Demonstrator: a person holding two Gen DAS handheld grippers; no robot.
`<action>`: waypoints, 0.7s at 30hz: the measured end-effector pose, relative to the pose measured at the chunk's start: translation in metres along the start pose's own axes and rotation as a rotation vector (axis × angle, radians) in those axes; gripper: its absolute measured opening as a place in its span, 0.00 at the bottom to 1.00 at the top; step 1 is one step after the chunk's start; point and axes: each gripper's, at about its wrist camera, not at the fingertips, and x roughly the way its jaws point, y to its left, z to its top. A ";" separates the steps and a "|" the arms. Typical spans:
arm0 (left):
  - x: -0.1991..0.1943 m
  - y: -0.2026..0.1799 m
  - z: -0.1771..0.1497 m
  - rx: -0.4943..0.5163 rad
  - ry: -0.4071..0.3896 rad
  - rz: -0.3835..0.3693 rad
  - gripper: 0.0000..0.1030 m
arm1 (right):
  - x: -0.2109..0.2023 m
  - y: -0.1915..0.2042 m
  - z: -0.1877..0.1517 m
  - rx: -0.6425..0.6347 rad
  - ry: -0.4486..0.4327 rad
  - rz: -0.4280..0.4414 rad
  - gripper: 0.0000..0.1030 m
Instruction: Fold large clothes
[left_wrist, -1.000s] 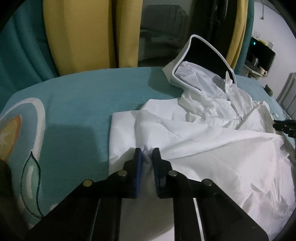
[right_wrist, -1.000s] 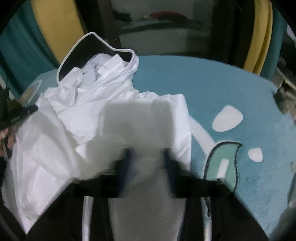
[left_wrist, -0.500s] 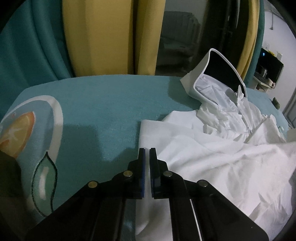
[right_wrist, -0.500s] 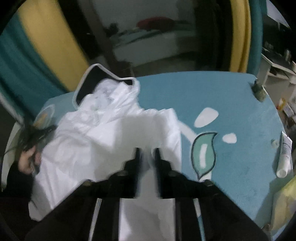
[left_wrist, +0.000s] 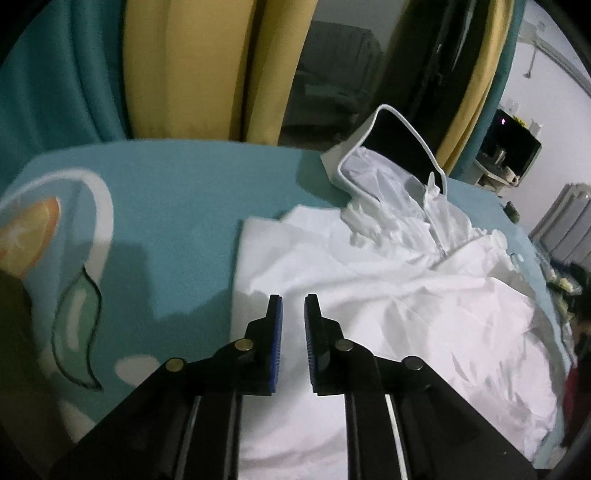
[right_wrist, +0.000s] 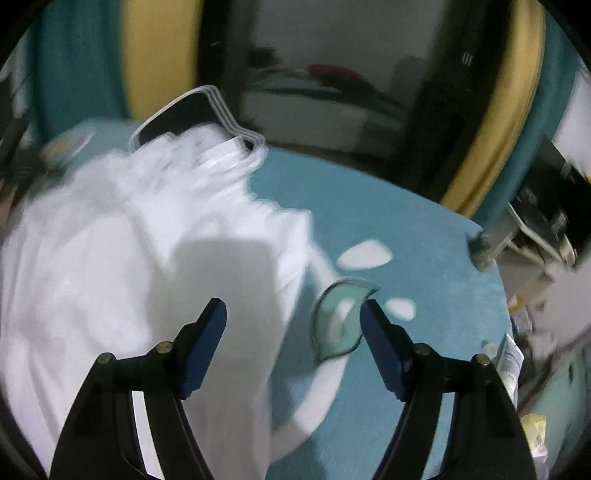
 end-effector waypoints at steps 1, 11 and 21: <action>0.001 0.000 -0.003 -0.012 0.008 -0.002 0.13 | -0.001 0.011 -0.006 -0.055 0.001 0.006 0.72; 0.015 -0.016 -0.026 0.059 0.042 0.011 0.14 | 0.040 0.061 -0.010 -0.264 0.068 0.012 0.01; 0.019 -0.016 -0.007 0.149 -0.028 0.085 0.00 | -0.008 0.026 0.043 -0.146 0.018 0.332 0.01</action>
